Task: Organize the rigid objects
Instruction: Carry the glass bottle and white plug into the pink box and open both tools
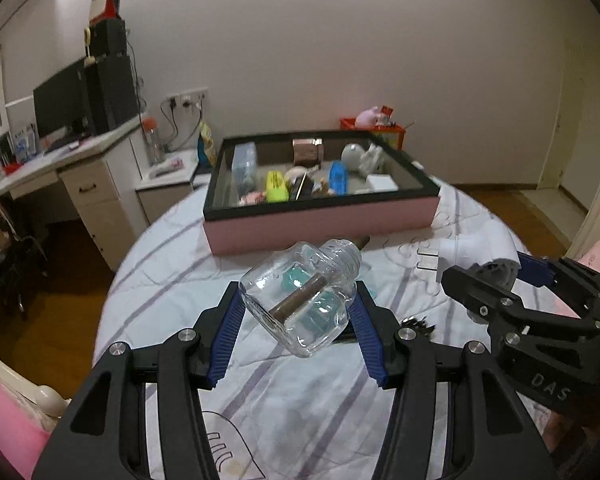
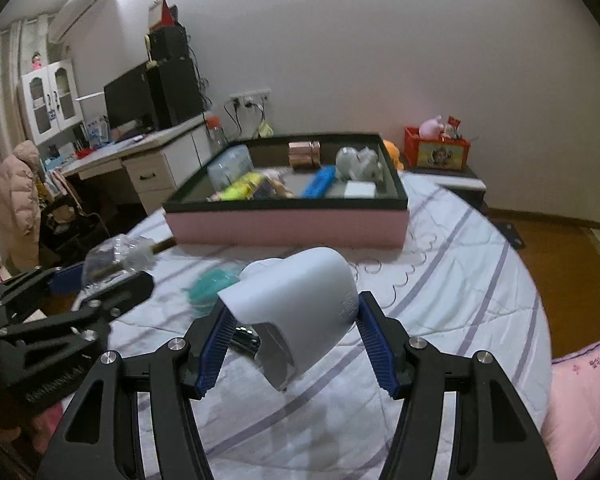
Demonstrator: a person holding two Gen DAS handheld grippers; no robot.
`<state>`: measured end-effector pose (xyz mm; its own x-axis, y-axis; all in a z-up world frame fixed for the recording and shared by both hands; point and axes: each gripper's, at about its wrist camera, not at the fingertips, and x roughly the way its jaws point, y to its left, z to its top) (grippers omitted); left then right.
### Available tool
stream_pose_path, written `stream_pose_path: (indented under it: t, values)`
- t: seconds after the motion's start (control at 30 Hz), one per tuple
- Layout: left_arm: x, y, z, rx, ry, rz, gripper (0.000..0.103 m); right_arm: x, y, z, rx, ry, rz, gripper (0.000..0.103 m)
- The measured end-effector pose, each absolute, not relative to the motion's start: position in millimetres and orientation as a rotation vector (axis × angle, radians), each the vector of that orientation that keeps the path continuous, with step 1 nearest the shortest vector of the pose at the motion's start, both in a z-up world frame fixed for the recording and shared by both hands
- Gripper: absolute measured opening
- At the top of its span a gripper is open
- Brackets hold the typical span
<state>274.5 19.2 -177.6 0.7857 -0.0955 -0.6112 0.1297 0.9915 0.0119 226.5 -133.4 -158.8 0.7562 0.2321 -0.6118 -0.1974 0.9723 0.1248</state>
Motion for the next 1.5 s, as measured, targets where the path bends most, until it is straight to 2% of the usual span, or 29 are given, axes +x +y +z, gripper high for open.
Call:
stream_pose_path:
  t: [0.33,0.6,0.87,1.5]
  values:
    - [239.0,11.6,-128.1,0.046,0.502,-0.145,0.054,188.8,-134.7,-109.5,0.008,0.531,0.193,0.062]
    - [214.1,10.8,-87.1,0.071,0.312,-0.092,0.054,167.5,-134.4,-69.4,-0.015,0.394,0.171,0.062]
    - [197.3,17.7,-63.8,0.085,0.158,-0.042,0.054,151.3,-119.9,-41.0,-0.072,0.236,0.135,0.062]
    - [233.2,16.7,-72.0,0.131,0.174,0.021,0.054,190.4,-103.7,-44.7,-0.083,0.247,0.161,0.062]
